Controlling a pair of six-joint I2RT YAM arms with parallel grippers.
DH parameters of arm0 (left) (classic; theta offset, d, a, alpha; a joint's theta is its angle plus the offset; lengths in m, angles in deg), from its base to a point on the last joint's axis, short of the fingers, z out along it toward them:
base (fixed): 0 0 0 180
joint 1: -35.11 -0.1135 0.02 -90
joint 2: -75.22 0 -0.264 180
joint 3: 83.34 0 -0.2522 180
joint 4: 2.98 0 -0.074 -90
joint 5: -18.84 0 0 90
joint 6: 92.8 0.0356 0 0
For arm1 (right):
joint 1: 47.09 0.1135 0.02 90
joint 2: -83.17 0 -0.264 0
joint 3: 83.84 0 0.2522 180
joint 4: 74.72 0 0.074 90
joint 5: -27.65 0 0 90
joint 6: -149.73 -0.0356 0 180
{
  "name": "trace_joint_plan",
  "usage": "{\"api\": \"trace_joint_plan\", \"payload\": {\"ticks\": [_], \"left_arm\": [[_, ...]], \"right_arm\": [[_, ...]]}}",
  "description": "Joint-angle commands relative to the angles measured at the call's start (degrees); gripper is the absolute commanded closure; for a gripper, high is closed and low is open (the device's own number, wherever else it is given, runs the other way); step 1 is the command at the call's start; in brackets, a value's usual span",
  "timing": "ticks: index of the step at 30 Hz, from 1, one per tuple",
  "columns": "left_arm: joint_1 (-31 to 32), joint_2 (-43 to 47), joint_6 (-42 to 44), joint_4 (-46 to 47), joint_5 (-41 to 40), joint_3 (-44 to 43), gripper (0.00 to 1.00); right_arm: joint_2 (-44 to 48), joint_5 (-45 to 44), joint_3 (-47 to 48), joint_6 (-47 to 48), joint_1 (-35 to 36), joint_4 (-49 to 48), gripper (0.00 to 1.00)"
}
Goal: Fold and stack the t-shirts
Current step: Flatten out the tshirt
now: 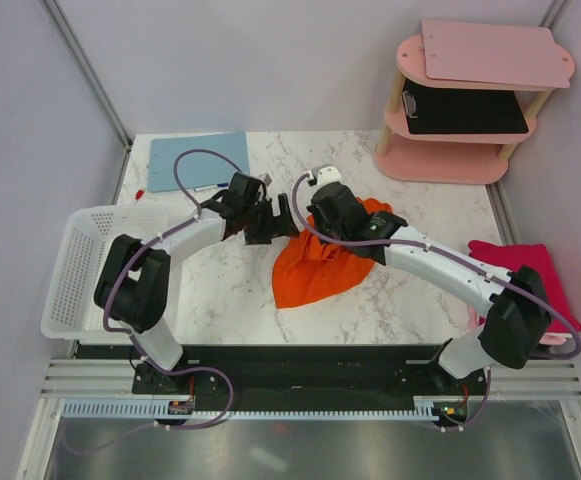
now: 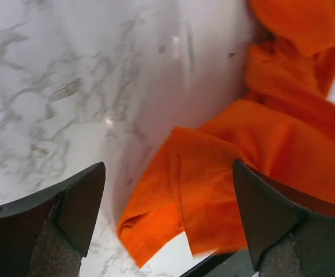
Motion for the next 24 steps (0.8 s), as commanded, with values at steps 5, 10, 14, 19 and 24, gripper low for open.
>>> {"api": "trace_joint_plan", "payload": {"ticks": [5, 10, 14, 19, 24], "left_arm": [[3.0, -1.4, -5.4, 8.1, 5.8, -3.6, 0.02], [3.2, -0.1, -6.9, 7.7, 5.4, -0.9, 0.02], [3.2, 4.3, -7.8, 7.1, 3.2, 4.0, 0.04], [3.2, 8.4, -10.6, 6.9, 2.2, 8.8, 0.08], [3.2, 9.1, -15.0, 15.5, 2.8, 16.0, 0.08]], "right_arm": [[-2.9, 0.9, -3.2, -1.0, 0.3, -0.8, 0.98], [-4.0, 0.9, -3.8, -1.7, 0.3, -1.5, 0.98], [-4.6, -0.4, -3.7, -1.4, 0.3, -1.7, 0.98], [-5.7, -1.0, -3.4, -1.2, 0.0, -1.8, 0.98], [-5.9, -1.2, -3.6, -1.2, -0.1, -2.3, 0.98]]}}
